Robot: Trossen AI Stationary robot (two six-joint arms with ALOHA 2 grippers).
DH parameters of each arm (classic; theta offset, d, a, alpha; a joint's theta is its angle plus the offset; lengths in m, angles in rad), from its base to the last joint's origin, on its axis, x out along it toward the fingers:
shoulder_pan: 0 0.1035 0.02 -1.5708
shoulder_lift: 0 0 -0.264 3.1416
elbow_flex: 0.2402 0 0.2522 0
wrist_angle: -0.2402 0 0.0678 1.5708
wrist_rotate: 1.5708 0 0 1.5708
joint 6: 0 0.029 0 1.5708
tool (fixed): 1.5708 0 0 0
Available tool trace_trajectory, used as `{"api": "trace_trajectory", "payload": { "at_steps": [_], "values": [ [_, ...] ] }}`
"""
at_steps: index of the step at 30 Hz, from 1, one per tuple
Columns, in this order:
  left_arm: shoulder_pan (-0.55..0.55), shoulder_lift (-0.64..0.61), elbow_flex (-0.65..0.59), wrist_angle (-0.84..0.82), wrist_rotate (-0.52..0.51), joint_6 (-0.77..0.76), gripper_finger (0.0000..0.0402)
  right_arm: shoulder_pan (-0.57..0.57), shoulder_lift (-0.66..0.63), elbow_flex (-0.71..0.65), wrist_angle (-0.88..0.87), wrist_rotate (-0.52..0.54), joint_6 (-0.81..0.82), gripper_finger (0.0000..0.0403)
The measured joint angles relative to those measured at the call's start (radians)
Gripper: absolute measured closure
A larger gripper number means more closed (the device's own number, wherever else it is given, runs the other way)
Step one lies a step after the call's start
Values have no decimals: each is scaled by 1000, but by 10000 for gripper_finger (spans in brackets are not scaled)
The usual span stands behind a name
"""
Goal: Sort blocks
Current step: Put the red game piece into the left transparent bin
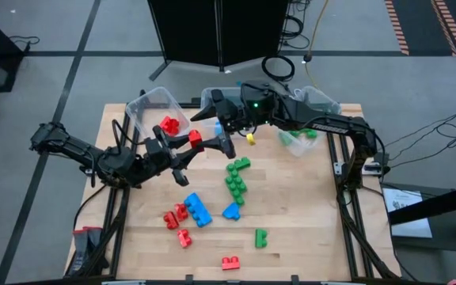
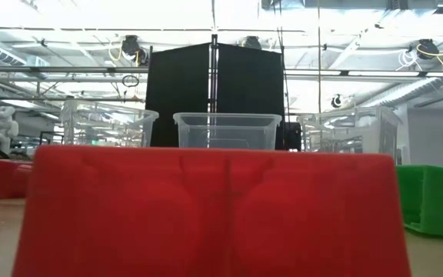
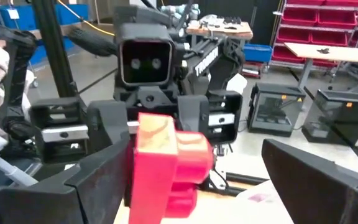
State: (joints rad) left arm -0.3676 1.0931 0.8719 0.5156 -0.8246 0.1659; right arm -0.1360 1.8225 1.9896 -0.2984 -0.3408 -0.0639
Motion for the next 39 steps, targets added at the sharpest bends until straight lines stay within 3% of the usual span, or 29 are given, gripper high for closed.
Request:
{"api": "trace_trajectory", "payload": {
  "at_steps": [24,28,33,39],
  "values": [
    [21,1,0,-6,0,7,256,8,41,0,57,-55,54,90],
    [21,1,0,-9,-2,6,256,10,41,0,58,-58,54,134],
    [21,1,0,-19,9,17,256,9,41,0,48,-64,63,248],
    [21,1,0,-19,8,8,256,9,41,0,40,-60,60,254]
  ]
}}
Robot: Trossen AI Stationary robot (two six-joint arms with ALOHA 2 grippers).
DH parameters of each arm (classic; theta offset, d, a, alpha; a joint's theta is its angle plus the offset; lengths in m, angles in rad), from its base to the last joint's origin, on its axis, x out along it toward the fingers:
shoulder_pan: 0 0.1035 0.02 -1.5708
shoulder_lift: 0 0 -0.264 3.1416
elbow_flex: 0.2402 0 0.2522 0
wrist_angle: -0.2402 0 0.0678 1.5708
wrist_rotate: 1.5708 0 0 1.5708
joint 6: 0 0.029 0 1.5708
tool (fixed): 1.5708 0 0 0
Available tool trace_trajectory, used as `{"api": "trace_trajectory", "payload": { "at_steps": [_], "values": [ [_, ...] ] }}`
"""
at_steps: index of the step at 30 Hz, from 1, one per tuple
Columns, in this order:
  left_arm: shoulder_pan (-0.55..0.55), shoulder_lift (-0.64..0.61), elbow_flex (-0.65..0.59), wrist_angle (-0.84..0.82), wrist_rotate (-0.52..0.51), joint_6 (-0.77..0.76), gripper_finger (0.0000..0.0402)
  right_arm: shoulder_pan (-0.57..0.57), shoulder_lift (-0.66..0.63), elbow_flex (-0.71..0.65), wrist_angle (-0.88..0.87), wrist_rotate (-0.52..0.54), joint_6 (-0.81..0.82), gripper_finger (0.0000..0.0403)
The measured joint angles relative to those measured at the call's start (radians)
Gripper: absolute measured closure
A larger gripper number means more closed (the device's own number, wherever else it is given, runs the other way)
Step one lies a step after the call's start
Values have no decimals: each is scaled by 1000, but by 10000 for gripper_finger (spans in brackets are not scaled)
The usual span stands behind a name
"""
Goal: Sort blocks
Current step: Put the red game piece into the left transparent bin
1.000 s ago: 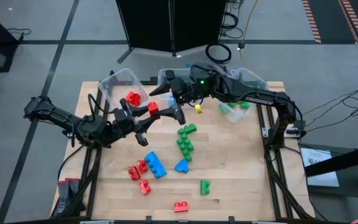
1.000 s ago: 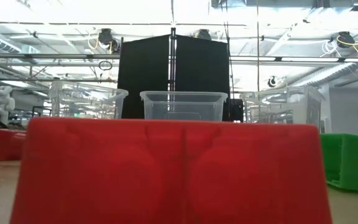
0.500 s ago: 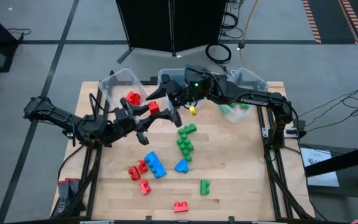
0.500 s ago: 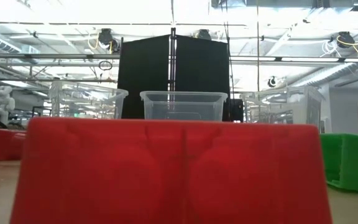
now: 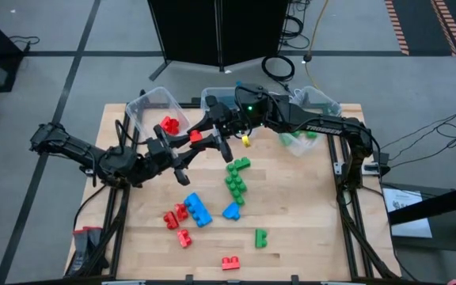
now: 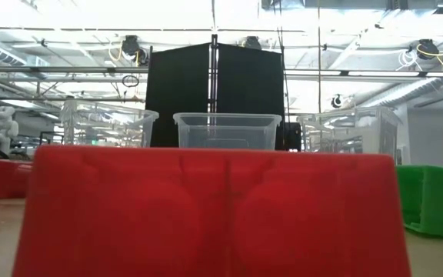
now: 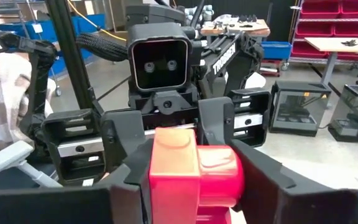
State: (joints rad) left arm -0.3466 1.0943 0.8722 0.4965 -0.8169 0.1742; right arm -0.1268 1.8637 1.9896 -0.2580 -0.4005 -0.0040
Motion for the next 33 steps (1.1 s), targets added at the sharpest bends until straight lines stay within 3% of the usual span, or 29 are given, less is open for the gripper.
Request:
{"api": "trace_trajectory", "payload": {
  "at_steps": [9,13,25,29,33],
  "values": [
    [-3,-3,2,-97,-8,-19,255,0,0,-1,-14,5,-19,254],
    [-2,-3,3,-101,40,-9,247,1,-8,-1,-15,9,-18,254],
    [0,1,1,-154,35,-12,82,0,-12,0,11,15,-14,254],
    [0,1,1,-156,-3,-11,56,-4,-21,0,-8,59,-16,254],
    [-5,-3,1,-249,-118,-33,53,-19,-53,0,-24,133,-36,254]
  ]
}}
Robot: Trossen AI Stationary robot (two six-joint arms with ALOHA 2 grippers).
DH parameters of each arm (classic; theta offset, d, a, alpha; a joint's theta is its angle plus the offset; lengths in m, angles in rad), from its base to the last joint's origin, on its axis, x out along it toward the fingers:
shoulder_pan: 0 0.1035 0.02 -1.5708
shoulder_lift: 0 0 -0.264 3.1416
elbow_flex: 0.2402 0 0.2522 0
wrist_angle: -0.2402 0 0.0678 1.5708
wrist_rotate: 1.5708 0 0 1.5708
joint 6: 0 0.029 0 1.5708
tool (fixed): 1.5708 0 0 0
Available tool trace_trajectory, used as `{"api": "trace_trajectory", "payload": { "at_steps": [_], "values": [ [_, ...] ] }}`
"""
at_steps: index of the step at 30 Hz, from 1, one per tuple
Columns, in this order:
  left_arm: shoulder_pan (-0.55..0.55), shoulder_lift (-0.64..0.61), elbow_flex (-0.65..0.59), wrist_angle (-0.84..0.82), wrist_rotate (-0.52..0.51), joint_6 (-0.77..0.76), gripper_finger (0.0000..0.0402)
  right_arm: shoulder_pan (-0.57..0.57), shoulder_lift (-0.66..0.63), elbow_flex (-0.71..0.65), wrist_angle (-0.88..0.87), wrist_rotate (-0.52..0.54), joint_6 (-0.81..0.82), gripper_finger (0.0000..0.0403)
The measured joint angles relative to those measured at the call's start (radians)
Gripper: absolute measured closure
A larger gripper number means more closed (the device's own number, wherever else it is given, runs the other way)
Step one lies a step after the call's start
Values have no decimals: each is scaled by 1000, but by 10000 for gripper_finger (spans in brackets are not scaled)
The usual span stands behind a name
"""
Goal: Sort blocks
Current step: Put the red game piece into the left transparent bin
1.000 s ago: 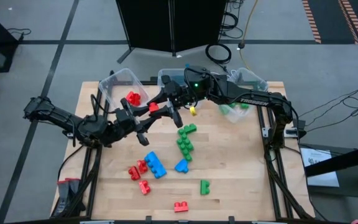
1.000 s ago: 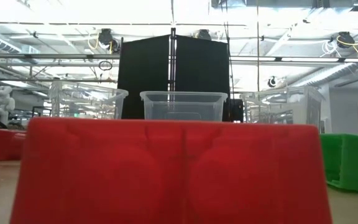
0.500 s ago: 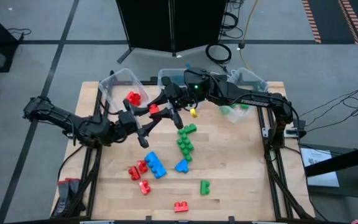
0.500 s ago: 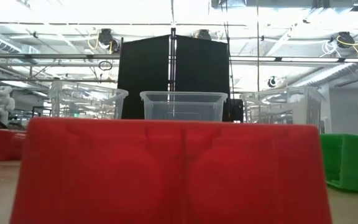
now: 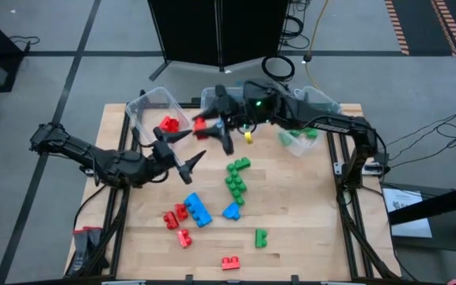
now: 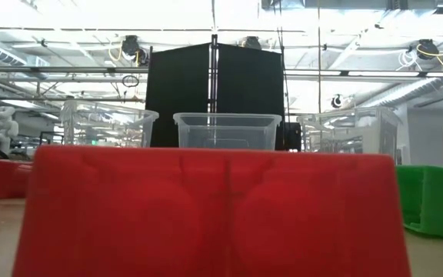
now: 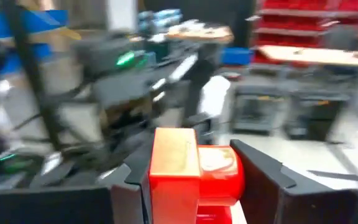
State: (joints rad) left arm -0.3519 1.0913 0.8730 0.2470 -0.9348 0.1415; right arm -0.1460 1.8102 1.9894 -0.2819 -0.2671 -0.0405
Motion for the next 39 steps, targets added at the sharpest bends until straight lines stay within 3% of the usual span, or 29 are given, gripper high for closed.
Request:
{"api": "trace_trajectory", "payload": {
  "at_steps": [4,7,9,16,19,22,32,39],
  "values": [
    [-11,-19,-1,-168,-102,-192,53,-36,-45,1,-55,207,-16,254],
    [-21,-46,-1,-299,-93,-406,53,-92,-66,1,-102,353,-8,254],
    [-33,-67,-1,-362,-39,-488,53,-142,-65,2,-107,366,29,254],
    [-115,-156,-1,-366,251,-502,53,-227,76,1,31,149,153,254],
    [-161,-201,-1,-373,321,-502,53,-228,168,0,171,69,206,254],
    [-203,-249,-1,-401,335,-503,53,-227,259,1,337,22,288,254],
    [-242,-314,-1,-494,320,-582,52,-212,525,1,686,24,498,254],
    [-242,-308,-1,-543,321,-608,52,-201,623,1,719,31,553,254]
  ]
}}
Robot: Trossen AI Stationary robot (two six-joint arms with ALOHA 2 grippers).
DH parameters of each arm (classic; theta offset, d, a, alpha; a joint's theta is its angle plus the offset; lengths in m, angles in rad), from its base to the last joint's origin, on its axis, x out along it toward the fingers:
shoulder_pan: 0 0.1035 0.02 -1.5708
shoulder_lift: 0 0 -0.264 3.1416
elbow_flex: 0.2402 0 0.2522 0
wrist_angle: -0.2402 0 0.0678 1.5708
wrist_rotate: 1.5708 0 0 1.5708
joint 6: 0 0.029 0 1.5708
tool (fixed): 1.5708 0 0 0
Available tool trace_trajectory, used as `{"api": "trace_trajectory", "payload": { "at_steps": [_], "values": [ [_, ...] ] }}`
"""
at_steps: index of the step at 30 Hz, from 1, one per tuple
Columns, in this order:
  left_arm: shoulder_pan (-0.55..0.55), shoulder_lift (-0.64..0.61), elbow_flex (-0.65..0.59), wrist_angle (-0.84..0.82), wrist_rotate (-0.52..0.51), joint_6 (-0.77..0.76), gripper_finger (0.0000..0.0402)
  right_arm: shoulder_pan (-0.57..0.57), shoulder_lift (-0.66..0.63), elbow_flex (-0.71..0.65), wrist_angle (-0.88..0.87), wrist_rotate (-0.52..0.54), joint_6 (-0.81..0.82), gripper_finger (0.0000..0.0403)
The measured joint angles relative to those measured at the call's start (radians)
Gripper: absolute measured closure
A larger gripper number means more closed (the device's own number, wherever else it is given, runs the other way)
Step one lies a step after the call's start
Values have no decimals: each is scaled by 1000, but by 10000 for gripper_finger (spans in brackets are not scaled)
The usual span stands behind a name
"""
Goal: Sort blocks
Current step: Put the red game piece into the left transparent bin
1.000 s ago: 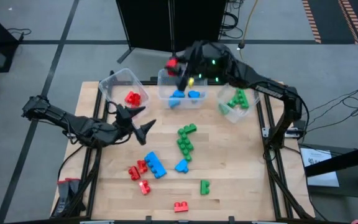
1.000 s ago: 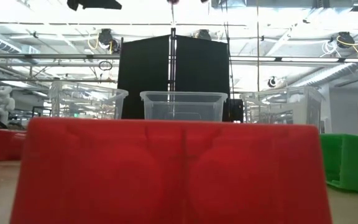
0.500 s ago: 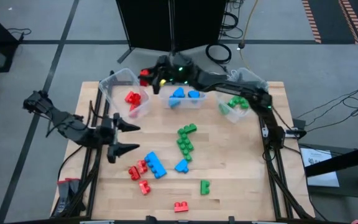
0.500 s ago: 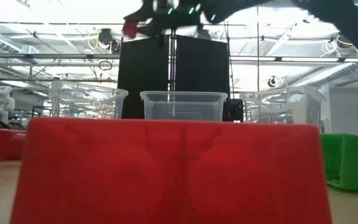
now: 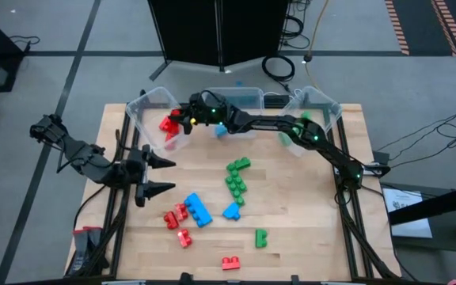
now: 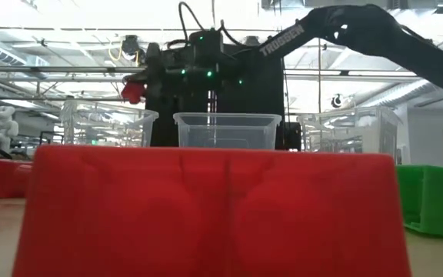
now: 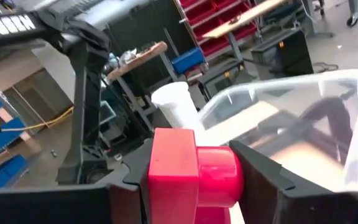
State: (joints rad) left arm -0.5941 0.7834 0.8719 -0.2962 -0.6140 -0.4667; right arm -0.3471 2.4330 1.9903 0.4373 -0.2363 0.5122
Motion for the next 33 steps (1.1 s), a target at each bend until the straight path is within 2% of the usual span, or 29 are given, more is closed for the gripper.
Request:
{"api": "trace_trajectory", "payload": {
  "at_steps": [8,11,17,19,22,24,27,30,33],
  "values": [
    [0,0,0,-10,9,1,52,20,16,3,-27,15,-94,254],
    [0,0,0,-17,11,1,52,22,19,43,-103,26,-106,247],
    [0,0,0,-42,12,1,52,25,24,164,-297,0,-177,112],
    [0,0,0,-46,11,1,52,30,24,242,-362,-33,-223,87],
    [0,-1,0,-47,26,-1,52,43,18,369,-493,-54,-329,78],
    [-1,-3,0,-54,57,-29,52,47,-57,321,-529,-56,-408,80],
    [-15,-5,1,-134,106,-83,52,30,-182,307,-745,-42,-566,88],
    [-39,3,1,-296,118,-174,52,17,-346,309,-981,28,-702,92],
    [-58,38,1,-487,146,-276,52,24,-499,311,-1159,69,-766,92]
  ]
}}
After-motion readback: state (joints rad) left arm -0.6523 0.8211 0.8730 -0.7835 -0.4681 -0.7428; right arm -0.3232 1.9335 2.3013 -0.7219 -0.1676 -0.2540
